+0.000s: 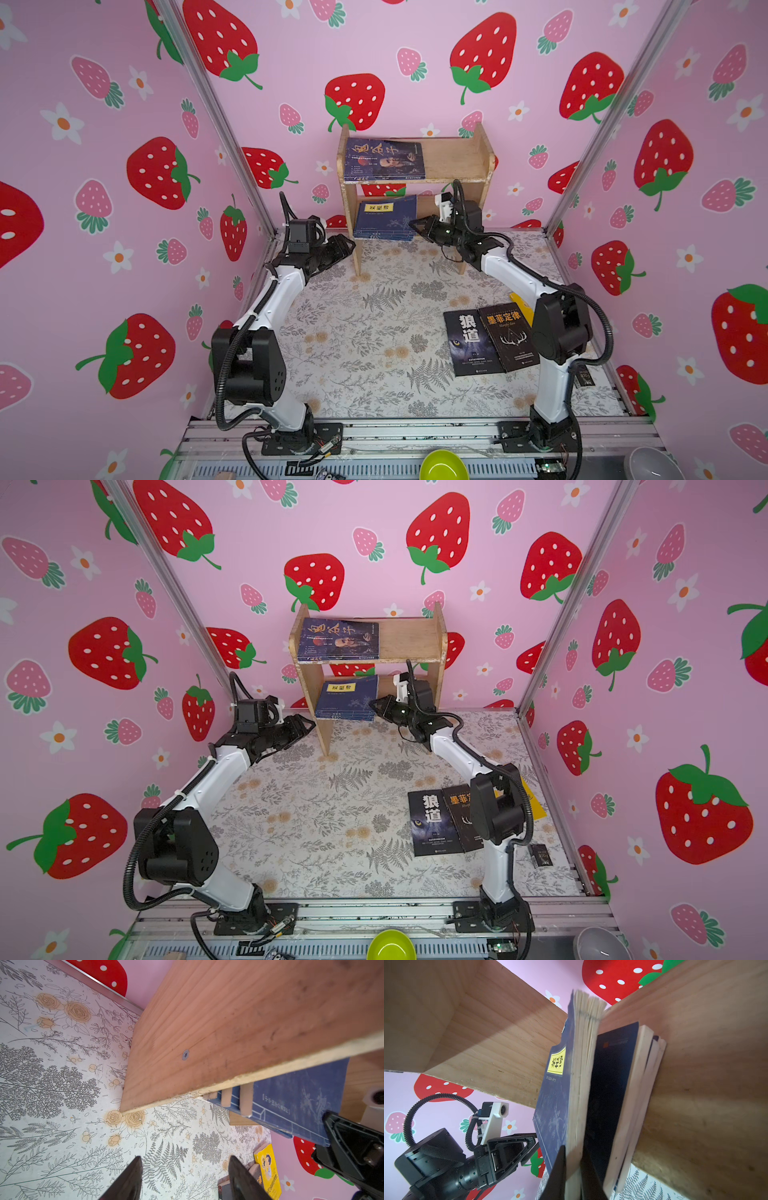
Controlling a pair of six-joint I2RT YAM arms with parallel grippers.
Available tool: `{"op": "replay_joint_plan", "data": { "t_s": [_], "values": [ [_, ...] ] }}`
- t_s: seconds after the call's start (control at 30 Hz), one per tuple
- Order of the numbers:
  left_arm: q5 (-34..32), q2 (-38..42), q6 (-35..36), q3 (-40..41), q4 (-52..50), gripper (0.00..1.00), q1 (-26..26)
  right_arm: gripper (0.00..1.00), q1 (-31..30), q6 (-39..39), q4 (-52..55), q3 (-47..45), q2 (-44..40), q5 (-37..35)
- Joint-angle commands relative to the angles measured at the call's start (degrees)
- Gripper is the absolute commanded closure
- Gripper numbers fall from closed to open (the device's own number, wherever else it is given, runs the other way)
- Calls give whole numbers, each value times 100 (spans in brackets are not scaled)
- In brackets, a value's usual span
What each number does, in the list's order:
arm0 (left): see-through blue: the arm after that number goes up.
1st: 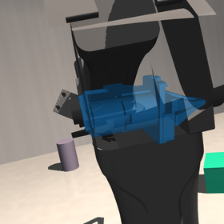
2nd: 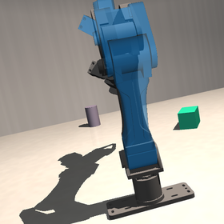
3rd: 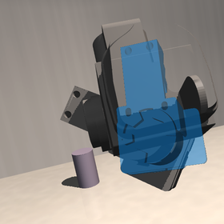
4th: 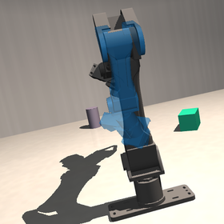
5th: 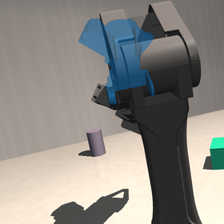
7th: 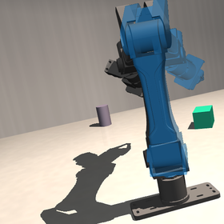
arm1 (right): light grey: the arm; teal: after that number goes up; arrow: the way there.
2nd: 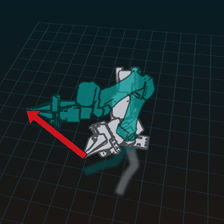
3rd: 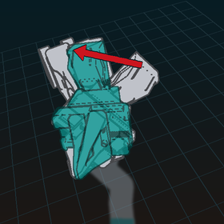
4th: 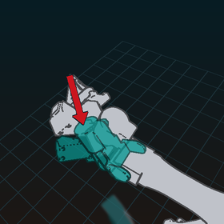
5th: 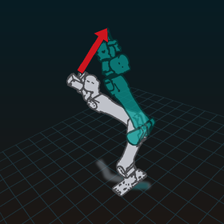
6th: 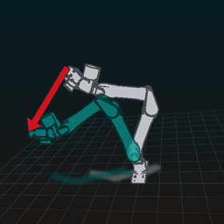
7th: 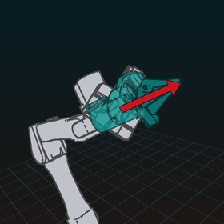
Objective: Stacking books/files
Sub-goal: Move the book to the bookshelf.
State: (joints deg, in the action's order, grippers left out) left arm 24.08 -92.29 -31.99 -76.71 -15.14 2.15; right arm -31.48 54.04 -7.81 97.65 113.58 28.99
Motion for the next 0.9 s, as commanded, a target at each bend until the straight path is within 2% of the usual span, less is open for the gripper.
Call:
{"op": "replay_joint_plan", "data": {
  "t_s": [0.0, 0.33, 0.5, 0.7, 0.87],
  "values": [
    [53, -76, -27, -159, -104, 33, -37, 97, -84, -77, -16, 260, 123, -43],
    [60, -84, -25, -152, -112, 33, -45, 90, -130, -191, 287, 353, 154, -300],
    [71, -93, -43, -167, -104, 33, -49, 94, -121, -118, 221, 230, 26, -585],
    [81, -63, -44, -130, -104, 34, -49, 97, -112, 162, -353, -204, -256, -825],
    [97, -55, -44, -90, -95, 34, -57, 96, -121, 135, -235, -98, -163, -705]
  ]
}}
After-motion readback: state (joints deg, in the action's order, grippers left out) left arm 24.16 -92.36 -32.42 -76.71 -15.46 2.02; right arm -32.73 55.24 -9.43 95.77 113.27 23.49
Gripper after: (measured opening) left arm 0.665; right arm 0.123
